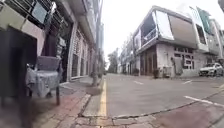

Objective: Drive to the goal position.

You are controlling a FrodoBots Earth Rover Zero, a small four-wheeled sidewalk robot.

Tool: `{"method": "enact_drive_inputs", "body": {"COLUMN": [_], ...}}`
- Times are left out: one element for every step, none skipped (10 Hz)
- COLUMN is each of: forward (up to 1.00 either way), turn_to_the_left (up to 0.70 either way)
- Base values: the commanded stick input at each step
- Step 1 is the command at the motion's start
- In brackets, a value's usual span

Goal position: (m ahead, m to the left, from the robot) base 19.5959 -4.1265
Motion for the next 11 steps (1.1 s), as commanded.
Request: {"method": "enact_drive_inputs", "body": {"forward": [0.50,0.50,0.50,0.50,0.50,0.50,0.50,0.50,0.50,0.50,0.50], "turn_to_the_left": [0.00,0.00,0.00,0.00,0.00,0.00,0.00,0.00,0.00,0.00,0.00]}}
